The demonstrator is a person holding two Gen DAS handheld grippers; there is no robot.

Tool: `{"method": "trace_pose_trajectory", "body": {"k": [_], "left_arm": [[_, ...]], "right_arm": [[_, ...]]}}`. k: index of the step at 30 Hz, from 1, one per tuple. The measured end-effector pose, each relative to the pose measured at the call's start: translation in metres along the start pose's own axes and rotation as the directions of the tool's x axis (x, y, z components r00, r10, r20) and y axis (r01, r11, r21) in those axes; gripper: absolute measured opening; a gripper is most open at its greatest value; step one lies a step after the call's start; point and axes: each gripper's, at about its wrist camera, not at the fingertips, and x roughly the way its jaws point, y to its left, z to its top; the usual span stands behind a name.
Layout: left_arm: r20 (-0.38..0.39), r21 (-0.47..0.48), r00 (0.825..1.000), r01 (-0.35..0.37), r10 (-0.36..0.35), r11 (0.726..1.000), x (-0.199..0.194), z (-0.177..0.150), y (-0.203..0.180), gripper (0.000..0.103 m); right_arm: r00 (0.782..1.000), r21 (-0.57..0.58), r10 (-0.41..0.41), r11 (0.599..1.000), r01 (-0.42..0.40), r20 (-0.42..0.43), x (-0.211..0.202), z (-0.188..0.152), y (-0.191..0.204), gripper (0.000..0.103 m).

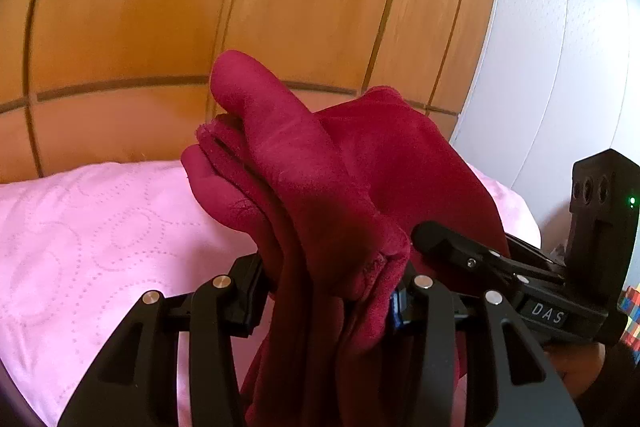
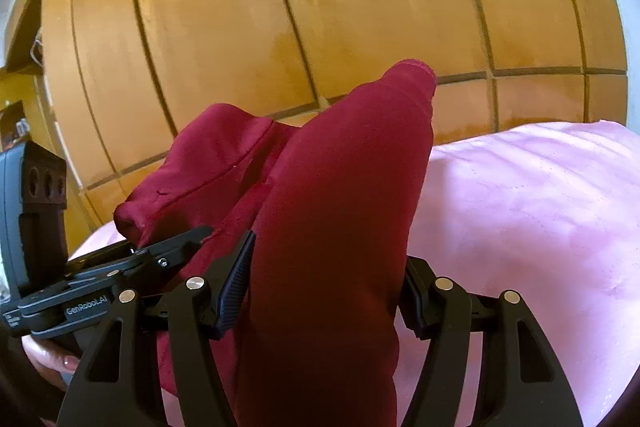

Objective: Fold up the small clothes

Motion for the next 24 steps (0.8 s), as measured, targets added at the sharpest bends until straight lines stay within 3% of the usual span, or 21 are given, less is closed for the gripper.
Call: {"method": "trace_pose_trajectory", "body": {"k": [7,13,16,20,24], "left_arm": [[-0.081,-0.006,0.997,-0.02,0.02,1.0,0.041,-0.005,0.021,0.045],[-0.159,0.012,0.983,-0.093,0.093,0.996,0.085,-0.018,0.035,0.048],[-0.201,-0.082,0.978,-0.066,0.048,0.994,0.097,-0.023,0.051,0.055],[-0.209,-0.126,0.978,-0.047,0.02,0.991,0.092,-0.031,0.059,0.062],[-0.211,-0.161,0.978,-0.043,0.008,0.986,0.085,-0.041,0.066,0.066]], "right_arm": [[0.995,0.038,-0.084,0.996,0.086,-0.054,0.029,-0.015,-0.022,0.063],[0.978,0.103,-0.14,0.982,0.156,-0.153,0.066,-0.033,-0.055,0.063],[0.973,0.206,-0.13,0.964,0.17,-0.192,0.072,-0.04,-0.077,0.083],[0.976,0.276,-0.071,0.952,0.128,-0.207,0.074,-0.046,-0.09,0.087],[0.976,0.275,-0.074,0.953,0.13,-0.205,0.071,-0.045,-0.09,0.091]]}}
